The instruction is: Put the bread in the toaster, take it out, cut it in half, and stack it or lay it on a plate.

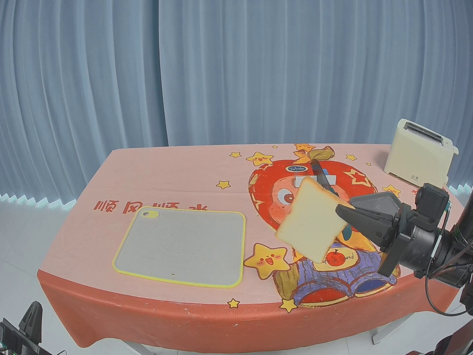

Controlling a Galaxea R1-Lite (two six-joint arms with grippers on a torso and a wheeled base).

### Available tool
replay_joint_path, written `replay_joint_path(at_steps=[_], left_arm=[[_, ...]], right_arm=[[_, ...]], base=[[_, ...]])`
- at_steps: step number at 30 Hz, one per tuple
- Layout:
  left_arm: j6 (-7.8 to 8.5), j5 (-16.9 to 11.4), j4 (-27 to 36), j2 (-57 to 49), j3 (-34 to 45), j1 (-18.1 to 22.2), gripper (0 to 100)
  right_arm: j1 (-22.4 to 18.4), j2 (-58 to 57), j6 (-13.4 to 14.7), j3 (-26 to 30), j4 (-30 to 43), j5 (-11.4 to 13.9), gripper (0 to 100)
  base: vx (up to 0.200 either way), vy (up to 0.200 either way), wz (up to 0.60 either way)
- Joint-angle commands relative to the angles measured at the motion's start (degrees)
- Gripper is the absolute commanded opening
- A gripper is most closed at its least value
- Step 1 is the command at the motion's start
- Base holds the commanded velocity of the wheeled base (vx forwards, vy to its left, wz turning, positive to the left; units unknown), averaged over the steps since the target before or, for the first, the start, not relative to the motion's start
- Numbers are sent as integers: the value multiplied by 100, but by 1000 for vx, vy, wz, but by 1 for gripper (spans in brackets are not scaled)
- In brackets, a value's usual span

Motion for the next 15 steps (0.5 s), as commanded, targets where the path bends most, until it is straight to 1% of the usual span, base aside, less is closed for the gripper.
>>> replay_joint_path(at_steps=[1,3,15], left_arm=[[4,0,-6,0,101,-4,0],[-5,0,-6,0,101,-4,0],[-5,0,-6,0,101,-4,0]], right_arm=[[43,15,-4,21,-2,10,0],[43,33,-4,39,6,10,0],[69,33,-12,39,6,10,0]], base=[[0,0,0],[0,0,0],[0,200,0]])
